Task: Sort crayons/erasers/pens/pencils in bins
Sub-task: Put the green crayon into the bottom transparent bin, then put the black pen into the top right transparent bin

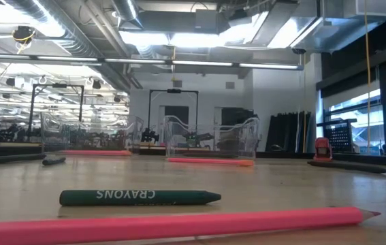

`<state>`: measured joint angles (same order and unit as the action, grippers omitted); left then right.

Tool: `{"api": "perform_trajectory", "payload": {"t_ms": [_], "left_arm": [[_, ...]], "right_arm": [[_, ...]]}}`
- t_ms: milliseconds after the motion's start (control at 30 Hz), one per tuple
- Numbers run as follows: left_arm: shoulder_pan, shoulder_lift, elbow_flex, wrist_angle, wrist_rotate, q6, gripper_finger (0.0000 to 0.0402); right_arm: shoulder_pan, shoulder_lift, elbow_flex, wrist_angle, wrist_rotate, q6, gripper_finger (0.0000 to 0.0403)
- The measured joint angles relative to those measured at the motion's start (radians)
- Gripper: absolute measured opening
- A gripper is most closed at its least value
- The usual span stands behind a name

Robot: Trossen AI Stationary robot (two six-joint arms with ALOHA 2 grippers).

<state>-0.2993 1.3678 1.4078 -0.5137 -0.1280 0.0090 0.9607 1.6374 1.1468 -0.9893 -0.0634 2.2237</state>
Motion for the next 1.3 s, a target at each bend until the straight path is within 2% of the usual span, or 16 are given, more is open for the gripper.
{"api": "perform_trajectory", "payload": {"t_ms": [267, 567, 867, 967, 1200, 1300], "left_arm": [[0.0, 0.0, 0.0, 0.003, 0.0, -0.008, 0.0084], [0.001, 0.0, 0.0, 0.003, 0.0, -0.008, 0.0084], [0.001, 0.0, 0.0, 0.003, 0.0, -0.009, 0.0084], [0.001, 0.0, 0.0, 0.003, 0.0, -0.009, 0.0084], [0.002, 0.0, 0.0, 0.0, 0.0, -0.05, 0.0084], [0.003, 0.0, 0.0, -0.018, -0.004, -0.082, 0.0084]], "right_arm": [[0.0, 0.0, -0.12, 0.163, 0.0, -0.005, 0.0028], [0.0, 0.0, -0.187, 0.232, -0.001, -0.007, 0.0028], [0.0, 0.0, -0.19, 0.231, 0.0, -0.018, 0.003], [0.0, 0.0, -0.19, 0.231, 0.0, -0.029, 0.0044], [0.0, 0.0, -0.19, 0.229, -0.001, -0.029, 0.0114], [0.0, -0.001, -0.184, 0.22, -0.001, -0.022, 0.0131]]}}
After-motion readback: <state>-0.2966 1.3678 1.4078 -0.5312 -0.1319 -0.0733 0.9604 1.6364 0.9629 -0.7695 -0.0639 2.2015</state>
